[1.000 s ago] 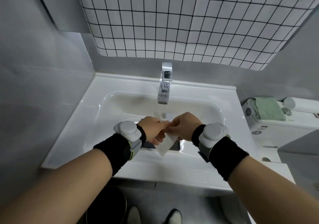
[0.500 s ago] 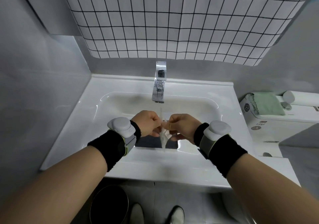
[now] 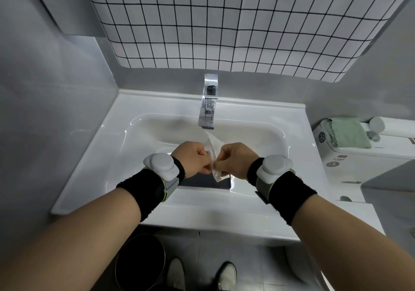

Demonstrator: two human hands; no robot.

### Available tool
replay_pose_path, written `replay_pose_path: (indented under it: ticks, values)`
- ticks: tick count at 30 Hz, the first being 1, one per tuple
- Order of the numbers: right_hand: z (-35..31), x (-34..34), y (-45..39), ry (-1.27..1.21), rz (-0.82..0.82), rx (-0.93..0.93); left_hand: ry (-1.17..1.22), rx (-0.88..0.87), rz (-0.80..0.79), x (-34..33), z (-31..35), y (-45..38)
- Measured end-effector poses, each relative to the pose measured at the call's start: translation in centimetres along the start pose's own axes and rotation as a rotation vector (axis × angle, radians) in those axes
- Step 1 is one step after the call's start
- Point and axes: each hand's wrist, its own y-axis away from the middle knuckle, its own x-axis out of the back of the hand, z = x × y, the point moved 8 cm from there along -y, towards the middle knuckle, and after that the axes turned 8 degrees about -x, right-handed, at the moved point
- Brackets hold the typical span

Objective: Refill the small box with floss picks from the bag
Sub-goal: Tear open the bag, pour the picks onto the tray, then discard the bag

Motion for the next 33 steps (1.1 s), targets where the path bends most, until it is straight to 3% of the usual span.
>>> replay_pose_path:
  ticks: [22, 29, 33]
  values:
    - [1.6, -1.3, -1.6, -0.241, 0.013, -0.02, 0.079, -0.007, 0.072, 0.2, -1.3, -0.7]
    - [0.2, -1.2, -1.5, -0.086, 0.062, 0.023, 0.242, 0.142, -0.012, -0.9, -2.1, -0.9]
    - [0.2, -1.4, -1.5, -0.041, 0.079, -0.003, 0.185, 0.17, -0.062, -0.7, -2.5, -1.0]
